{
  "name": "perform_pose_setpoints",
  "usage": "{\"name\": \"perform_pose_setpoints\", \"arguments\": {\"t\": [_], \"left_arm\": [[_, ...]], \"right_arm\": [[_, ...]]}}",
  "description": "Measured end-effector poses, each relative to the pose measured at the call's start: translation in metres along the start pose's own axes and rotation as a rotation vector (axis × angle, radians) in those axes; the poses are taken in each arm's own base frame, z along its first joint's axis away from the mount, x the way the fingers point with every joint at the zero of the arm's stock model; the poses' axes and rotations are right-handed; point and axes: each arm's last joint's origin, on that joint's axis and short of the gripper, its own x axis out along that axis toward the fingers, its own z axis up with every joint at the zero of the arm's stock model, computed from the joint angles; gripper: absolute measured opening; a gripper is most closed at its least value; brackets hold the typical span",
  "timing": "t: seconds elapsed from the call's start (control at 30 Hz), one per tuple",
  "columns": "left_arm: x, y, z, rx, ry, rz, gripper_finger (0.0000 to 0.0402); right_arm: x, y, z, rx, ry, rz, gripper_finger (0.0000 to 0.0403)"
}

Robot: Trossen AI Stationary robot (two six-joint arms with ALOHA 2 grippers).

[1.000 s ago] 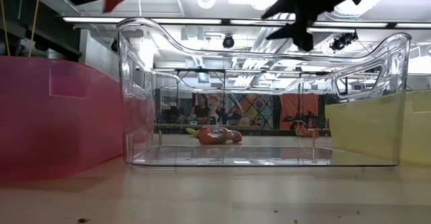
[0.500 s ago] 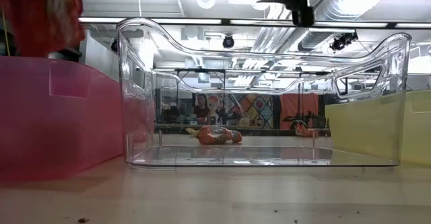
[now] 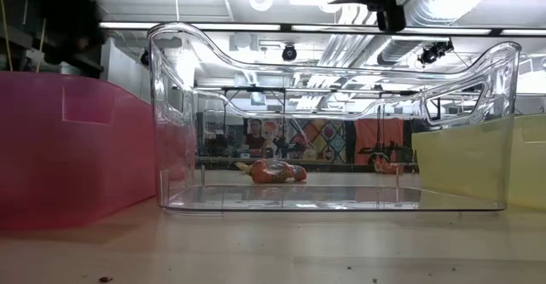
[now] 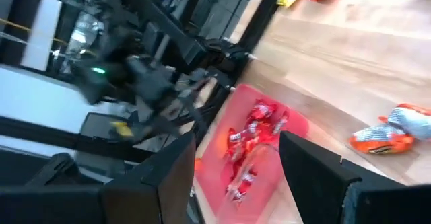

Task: Sort candy
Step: Put the red candy into the red bin

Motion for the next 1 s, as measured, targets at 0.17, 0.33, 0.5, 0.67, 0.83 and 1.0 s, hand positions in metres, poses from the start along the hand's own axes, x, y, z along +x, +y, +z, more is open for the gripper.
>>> {"name": "perform_pose_setpoints", "arguments": {"t": [0.17, 0.33, 0.5, 0.67, 0.83, 1.0], "left_arm": [[-0.015, -0.006, 0.037, 0.036, -0.24, 0.009, 0.0172], [-0.022, 0.01, 0.07, 0.032, -0.425, 0.155, 0.0182], [-0.026, 0.037, 0.096, -0.122, -0.578, 0.266, 0.0182], [-0.031, 0.054, 0.108, -0.209, -0.653, 0.333, 0.0182], [-0.033, 0.058, 0.11, -0.224, -0.667, 0.346, 0.0182], [-0.032, 0.058, 0.109, -0.173, -0.635, 0.338, 0.0182]], "right_arm": [[0.0, -0.014, 0.016, 0.015, -0.02, -0.102, 0.0211], [-0.002, -0.028, 0.047, -0.083, -0.012, -0.239, 0.0211], [0.014, -0.045, 0.085, -0.209, -0.014, -0.308, 0.0211], [0.045, -0.071, 0.112, -0.263, 0.012, -0.364, 0.0211], [0.081, -0.09, 0.129, -0.227, 0.073, -0.346, 0.0211], [0.116, -0.098, 0.148, -0.217, 0.101, -0.336, 0.0211]]}}
